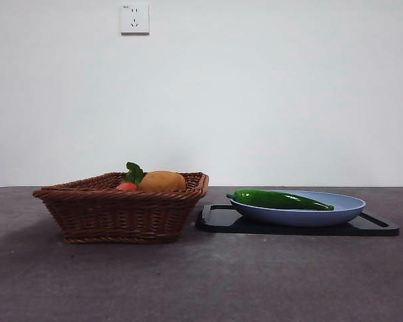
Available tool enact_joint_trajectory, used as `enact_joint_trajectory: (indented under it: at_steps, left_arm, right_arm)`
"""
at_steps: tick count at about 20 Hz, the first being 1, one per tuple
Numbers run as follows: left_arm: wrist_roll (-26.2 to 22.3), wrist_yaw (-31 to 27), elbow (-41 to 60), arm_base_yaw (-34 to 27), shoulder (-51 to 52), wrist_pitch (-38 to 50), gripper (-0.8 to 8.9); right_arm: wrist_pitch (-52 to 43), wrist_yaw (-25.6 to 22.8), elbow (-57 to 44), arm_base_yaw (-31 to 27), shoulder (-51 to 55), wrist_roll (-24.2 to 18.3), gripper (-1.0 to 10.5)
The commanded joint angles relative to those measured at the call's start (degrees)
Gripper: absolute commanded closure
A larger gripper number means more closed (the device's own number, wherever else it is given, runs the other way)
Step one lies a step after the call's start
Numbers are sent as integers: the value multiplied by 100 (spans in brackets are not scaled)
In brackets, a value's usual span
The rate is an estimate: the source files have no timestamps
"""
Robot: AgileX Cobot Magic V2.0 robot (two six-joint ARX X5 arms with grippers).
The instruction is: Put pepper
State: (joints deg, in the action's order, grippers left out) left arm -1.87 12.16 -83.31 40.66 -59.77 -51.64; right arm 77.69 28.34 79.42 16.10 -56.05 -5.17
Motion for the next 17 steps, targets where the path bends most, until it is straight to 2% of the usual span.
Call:
enact_joint_trajectory:
  at_steps: [1,3,5,6,10,15,17]
  left_arm:
    - [22,-7,-120,50,-44,72,807]
    - [22,-4,-118,55,-44,85,807]
    - [-522,-289,-116,-57,-28,140,807]
    - [-616,-455,-103,-177,46,284,807]
    - [-710,-614,240,-1082,717,1467,807]
    - [-723,-658,2387,-2651,2396,3799,807]
    - [-719,-1064,3438,-3204,3106,4597,806]
  right_arm:
    - [85,-7,103,9,-44,-28,936]
    - [83,-9,103,9,-44,-28,936]
    - [83,-9,103,9,-44,-28,936]
    - [83,-9,103,9,-44,-28,936]
    - [83,-4,103,9,-44,-28,936]
    - [83,-7,103,9,-44,-28,936]
    - [83,-7,103,9,-44,-28,936]
